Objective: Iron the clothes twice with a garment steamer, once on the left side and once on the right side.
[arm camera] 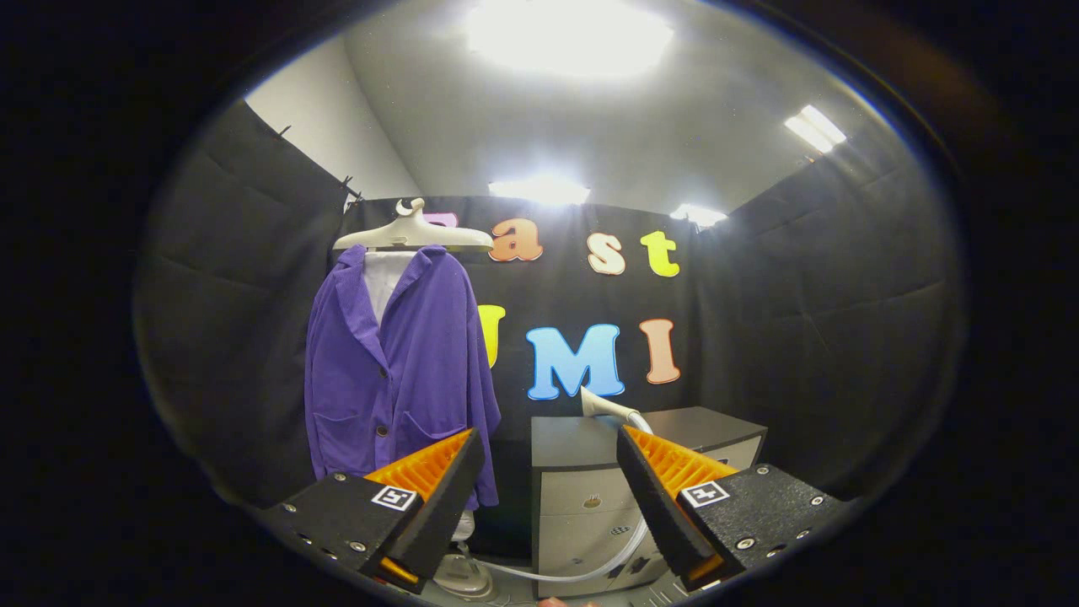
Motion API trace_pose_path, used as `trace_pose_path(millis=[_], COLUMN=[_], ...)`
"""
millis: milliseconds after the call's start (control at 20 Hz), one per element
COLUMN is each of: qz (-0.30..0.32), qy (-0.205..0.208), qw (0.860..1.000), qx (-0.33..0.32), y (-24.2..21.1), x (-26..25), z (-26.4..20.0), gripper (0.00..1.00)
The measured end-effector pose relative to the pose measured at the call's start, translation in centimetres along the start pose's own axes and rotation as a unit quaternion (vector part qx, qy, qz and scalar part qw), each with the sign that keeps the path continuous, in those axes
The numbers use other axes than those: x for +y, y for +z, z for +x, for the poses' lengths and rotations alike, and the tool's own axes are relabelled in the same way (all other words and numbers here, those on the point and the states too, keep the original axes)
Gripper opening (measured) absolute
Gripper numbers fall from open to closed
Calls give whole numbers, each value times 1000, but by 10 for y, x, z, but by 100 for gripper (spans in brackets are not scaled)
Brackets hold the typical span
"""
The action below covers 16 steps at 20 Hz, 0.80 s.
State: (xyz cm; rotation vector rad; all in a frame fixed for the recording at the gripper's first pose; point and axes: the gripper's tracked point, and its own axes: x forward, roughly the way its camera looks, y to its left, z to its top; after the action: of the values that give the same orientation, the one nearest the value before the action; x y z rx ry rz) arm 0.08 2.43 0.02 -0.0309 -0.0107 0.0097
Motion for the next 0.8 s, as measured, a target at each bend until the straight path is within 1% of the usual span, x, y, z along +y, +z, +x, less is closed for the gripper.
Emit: trace_pose_path(millis=[350,800], qz=[-8,-8], qy=[4,-9], qw=[1000,1000], qx=[11,11], y=[-10,-11], x=[8,-2], z=[1,2], gripper=[97,97])
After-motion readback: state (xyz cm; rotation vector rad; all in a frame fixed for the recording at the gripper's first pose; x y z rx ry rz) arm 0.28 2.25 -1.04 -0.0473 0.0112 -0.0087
